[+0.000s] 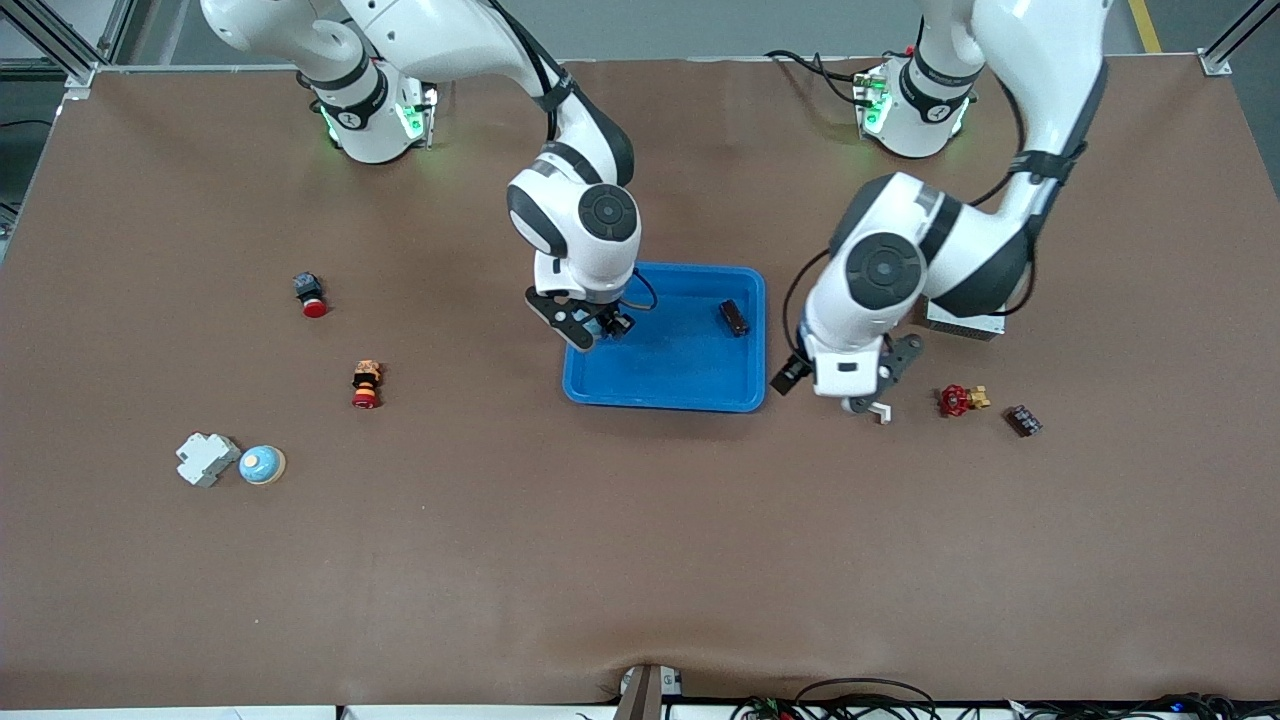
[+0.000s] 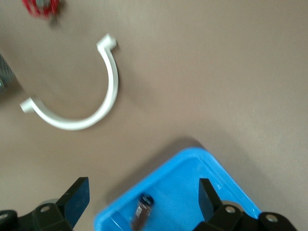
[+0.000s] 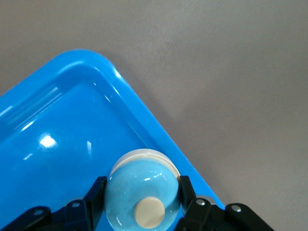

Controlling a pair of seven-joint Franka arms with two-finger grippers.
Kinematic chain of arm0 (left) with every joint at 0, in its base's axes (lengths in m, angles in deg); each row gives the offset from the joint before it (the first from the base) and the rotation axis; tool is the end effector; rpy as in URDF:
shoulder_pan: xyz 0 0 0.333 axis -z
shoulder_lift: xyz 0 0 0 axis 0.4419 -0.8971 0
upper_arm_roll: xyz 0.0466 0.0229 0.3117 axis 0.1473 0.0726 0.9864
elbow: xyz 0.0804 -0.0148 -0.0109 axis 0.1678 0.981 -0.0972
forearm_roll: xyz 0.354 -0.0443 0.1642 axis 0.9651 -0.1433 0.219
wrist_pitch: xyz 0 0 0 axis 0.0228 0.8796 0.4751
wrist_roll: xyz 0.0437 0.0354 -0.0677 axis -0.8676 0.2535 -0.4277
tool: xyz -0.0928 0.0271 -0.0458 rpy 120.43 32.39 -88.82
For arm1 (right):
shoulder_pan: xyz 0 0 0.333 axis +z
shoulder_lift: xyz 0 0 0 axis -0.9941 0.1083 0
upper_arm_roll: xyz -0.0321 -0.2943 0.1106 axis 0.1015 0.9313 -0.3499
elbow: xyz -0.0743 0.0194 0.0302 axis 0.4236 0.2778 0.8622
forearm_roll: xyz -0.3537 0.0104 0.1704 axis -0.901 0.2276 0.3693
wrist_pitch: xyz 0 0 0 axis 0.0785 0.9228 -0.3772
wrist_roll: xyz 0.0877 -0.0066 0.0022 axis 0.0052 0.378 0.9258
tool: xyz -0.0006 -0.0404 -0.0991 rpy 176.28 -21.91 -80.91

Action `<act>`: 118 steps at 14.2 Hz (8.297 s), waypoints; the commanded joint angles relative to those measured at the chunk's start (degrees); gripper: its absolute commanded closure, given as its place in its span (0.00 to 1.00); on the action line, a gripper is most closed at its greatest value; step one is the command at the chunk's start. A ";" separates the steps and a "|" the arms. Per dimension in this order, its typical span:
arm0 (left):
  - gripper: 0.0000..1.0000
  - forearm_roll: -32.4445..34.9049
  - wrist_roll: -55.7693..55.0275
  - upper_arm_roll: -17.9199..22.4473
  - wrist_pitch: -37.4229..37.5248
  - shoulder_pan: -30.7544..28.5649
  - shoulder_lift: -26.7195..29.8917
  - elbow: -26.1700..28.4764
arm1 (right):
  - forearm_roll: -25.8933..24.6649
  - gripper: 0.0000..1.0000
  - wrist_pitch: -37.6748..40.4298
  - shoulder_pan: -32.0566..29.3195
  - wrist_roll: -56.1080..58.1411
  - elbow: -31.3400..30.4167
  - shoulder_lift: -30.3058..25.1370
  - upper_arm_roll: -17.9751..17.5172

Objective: Place electrolytic capacitor and blue bell in tray
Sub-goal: 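Move the left gripper to the second capacitor near the red valve, then grasp the second brown capacitor with the left gripper, then place the capacitor in the tray while the right gripper lowers the bell, then withdraw the left gripper while the right gripper reaches the second bell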

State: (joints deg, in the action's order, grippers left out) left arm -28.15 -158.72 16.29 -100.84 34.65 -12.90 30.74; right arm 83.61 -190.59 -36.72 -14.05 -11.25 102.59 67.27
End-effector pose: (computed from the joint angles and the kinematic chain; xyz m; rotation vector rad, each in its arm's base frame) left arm 0.5724 -0.2817 0.3514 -2.8675 -1.1216 0.1317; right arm 0.4453 0.4703 0.2281 2.7923 -1.0585 0.0086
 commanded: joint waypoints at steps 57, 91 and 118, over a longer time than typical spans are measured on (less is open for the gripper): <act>1.00 12.18 17.13 -11.63 -9.13 -28.83 -5.60 1.14 | 3.20 0.00 1.62 7.34 -11.45 7.85 9.21 0.68; 1.00 12.53 -38.00 -11.10 -15.27 0.80 -16.41 -0.46 | -6.82 0.00 26.85 -16.89 44.23 14.71 -1.25 3.49; 0.00 16.93 -0.58 -10.57 5.39 -9.99 -3.76 -12.15 | 4.25 0.00 -10.05 -53.13 93.84 5.58 6.40 2.88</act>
State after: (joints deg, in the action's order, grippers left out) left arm -11.65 -162.88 5.90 -96.66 26.21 -18.92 17.94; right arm 86.77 -197.95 -88.16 77.53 -3.72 109.24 71.19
